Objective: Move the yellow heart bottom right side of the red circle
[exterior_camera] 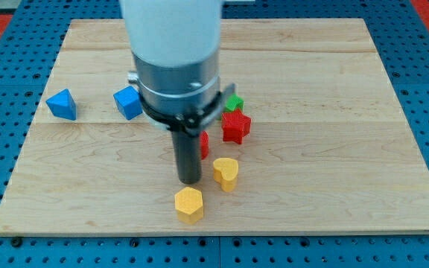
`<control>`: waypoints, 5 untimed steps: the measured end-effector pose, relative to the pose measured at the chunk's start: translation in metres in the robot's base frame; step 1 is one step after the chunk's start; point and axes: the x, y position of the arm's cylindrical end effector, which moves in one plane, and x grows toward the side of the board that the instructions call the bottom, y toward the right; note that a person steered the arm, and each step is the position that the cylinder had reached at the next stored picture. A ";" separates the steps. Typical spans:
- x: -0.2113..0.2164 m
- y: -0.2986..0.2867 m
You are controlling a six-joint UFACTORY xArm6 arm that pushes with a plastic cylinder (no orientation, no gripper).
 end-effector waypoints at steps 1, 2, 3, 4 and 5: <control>-0.019 -0.035; -0.036 -0.013; -0.038 -0.002; -0.036 0.008; -0.021 0.010</control>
